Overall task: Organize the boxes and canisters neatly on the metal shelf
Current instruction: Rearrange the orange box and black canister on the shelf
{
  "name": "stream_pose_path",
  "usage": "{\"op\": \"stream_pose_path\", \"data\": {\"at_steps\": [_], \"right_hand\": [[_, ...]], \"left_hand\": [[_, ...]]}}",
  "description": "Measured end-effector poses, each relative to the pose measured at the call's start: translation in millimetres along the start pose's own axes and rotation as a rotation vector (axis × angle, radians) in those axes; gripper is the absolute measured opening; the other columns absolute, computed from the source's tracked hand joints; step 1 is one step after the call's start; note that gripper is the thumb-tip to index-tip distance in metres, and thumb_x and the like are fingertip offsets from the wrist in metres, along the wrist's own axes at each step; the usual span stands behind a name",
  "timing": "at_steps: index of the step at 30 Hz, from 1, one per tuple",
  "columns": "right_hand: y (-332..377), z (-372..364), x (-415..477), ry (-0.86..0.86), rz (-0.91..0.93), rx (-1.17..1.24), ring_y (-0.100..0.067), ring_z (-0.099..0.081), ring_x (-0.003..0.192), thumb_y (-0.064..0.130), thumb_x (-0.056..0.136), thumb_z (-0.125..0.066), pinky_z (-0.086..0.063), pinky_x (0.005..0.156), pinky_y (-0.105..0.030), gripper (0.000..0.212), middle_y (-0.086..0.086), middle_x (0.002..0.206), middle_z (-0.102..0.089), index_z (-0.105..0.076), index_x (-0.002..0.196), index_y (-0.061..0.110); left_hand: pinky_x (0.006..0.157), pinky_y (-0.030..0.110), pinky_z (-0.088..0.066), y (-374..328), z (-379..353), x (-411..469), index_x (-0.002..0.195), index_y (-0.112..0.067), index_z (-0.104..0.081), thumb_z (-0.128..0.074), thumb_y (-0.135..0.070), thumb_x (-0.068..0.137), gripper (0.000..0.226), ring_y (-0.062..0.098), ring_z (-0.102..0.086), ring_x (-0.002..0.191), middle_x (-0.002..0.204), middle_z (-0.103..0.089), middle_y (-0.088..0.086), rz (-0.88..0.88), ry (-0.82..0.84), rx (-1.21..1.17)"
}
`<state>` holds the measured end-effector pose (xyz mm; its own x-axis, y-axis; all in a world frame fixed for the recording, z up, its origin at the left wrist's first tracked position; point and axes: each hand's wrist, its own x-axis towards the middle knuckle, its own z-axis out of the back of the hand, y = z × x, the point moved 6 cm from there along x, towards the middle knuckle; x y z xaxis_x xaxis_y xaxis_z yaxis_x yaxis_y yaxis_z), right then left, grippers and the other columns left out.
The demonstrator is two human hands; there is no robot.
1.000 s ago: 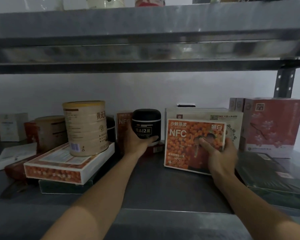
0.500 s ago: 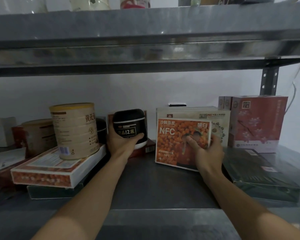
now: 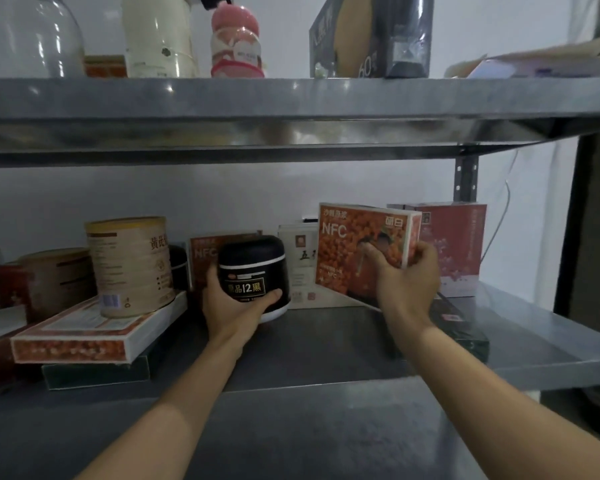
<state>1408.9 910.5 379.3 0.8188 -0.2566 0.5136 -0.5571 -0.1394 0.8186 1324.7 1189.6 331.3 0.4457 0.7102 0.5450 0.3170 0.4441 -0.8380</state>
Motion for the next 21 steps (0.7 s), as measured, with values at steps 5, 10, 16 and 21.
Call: {"op": "stream_pose_path", "data": {"at_steps": [5,10,16,21], "right_hand": [[13.0,54.6,15.8,-0.132,-0.042,-0.07,-0.017,-0.063,0.092,0.034,0.071,-0.088,-0.054,0.087,-0.036,0.054,0.005,0.101,-0.063,-0.054,0.11,0.017],[17.3,104.4,28.0,-0.259,-0.132,-0.096,-0.023,-0.063,0.093,0.032,0.07,-0.089,-0.055,0.092,-0.042,0.055,-0.002,0.106,-0.066,-0.054,0.11,0.018],[25.7,153.8,37.3,-0.342,-0.078,-0.15,-0.018,-0.061,0.086,0.032,0.071,-0.089,-0.056,0.082,-0.037,0.054,0.004,0.095,-0.059,-0.051,0.108,0.02],[28.1,178.7,45.6,-0.377,-0.061,-0.165,-0.012,-0.058,0.074,0.032,0.072,-0.089,-0.05,0.072,-0.031,0.054,0.013,0.08,-0.052,-0.048,0.105,0.021]], "left_hand": [[0.101,0.036,-0.044,-21.7,-30.9,-26.7,0.14,-0.029,-0.04,-0.097,-0.02,0.046,0.111,0.014,-0.05,0.12,0.133,-0.054,-0.004,-0.027,0.112,-0.044],[0.096,0.03,-0.043,-47.2,-82.3,-54.0,0.139,-0.03,-0.041,-0.097,-0.02,0.046,0.109,0.011,-0.051,0.115,0.126,-0.054,-0.01,-0.027,0.2,-0.105],[0.096,0.029,-0.04,-76.6,-139.1,-82.7,0.143,-0.029,-0.037,-0.095,-0.015,0.051,0.11,0.008,-0.046,0.115,0.124,-0.051,-0.011,-0.028,0.304,-0.155],[0.098,0.029,-0.039,-87.7,-177.0,-98.2,0.142,-0.027,-0.039,-0.096,-0.016,0.048,0.111,0.009,-0.046,0.116,0.131,-0.052,-0.007,-0.016,0.358,-0.157]]}}
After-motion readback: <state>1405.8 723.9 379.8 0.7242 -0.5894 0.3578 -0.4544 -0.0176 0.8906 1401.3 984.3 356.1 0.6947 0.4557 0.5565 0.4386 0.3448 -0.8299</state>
